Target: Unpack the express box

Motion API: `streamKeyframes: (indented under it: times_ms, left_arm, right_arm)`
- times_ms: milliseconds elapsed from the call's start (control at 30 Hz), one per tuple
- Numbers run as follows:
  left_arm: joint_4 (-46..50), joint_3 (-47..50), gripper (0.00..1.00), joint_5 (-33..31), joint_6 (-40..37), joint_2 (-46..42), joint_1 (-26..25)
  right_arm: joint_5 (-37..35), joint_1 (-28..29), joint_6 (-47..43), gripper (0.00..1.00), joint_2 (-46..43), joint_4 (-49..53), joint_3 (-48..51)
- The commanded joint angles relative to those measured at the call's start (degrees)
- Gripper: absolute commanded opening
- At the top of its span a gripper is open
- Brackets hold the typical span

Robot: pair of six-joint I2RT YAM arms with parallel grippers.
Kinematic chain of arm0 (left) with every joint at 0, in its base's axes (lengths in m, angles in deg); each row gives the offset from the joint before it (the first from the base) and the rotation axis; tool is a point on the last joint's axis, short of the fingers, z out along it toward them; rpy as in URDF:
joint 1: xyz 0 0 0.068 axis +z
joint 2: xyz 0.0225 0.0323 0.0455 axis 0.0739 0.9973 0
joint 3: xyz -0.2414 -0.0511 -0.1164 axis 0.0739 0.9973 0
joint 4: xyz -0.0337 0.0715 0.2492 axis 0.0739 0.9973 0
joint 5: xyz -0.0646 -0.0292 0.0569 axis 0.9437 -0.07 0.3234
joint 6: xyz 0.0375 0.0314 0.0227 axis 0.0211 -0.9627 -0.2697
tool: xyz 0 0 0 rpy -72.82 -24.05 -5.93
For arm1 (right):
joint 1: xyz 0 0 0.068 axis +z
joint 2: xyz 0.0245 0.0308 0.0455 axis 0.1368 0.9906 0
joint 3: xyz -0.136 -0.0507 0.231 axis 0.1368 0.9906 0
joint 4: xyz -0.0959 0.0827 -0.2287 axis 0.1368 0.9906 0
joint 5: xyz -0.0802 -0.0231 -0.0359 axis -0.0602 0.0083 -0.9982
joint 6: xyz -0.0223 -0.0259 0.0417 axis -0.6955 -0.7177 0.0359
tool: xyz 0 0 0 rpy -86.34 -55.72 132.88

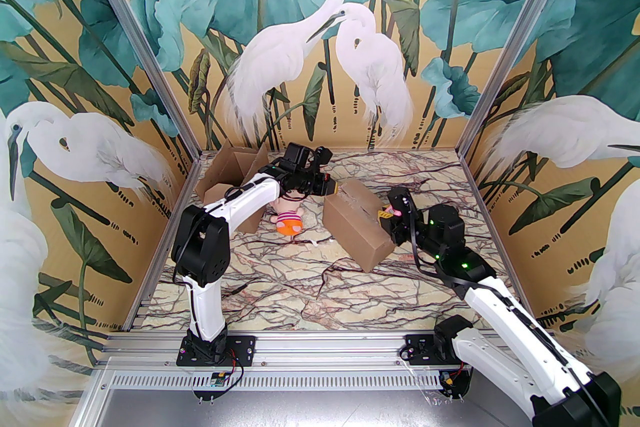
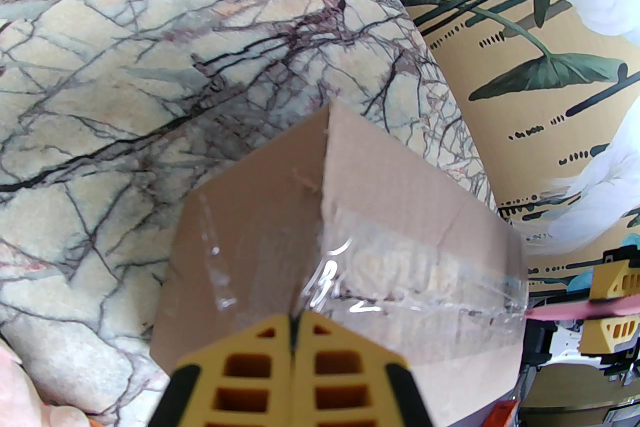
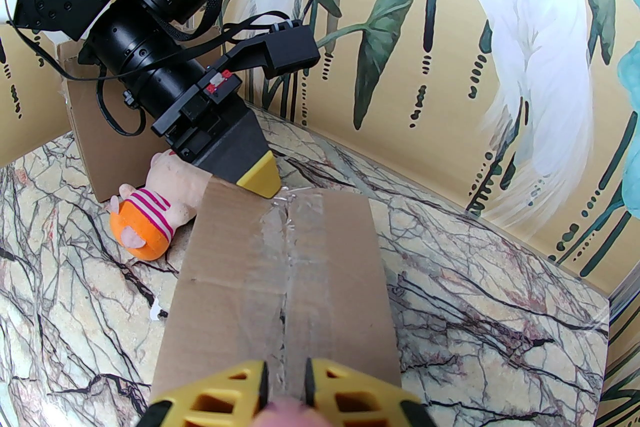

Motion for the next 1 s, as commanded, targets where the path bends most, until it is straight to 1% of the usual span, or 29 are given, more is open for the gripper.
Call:
streamKeyframes:
  times_ms: [0, 167, 333, 633, 967]
  left_arm:
    - [-3.27, 2.05, 0.00, -13.69, 2.40, -0.71, 4.85]
    - [-5.66, 4.14, 0.00, -13.53, 3.25, -0.76, 5.37]
    - [-5.86, 4.33, 0.00, -13.41, 2.96, -0.83, 5.52]
    - [-5.19, 3.57, 0.00, -12.81, 1.79, -0.71, 6.72]
    - [-6.21, 4.00, 0.00, -14.11, 3.63, -0.52, 7.78]
  right_arm:
    - [2.31, 0.06, 0.82, 0.00, -1.12, 7.22, 1.47]
    - [2.71, 0.06, 0.81, 0.00, -1.73, 7.03, 2.66]
    - [2.03, 0.06, 1.18, 0.00, -2.09, 7.49, 2.84]
    - [1.72, 0.05, 1.68, 0.00, -4.46, 10.86, 2.59]
    - [1.61, 0.12, 2.47, 0.00, -5.98, 14.36, 2.12]
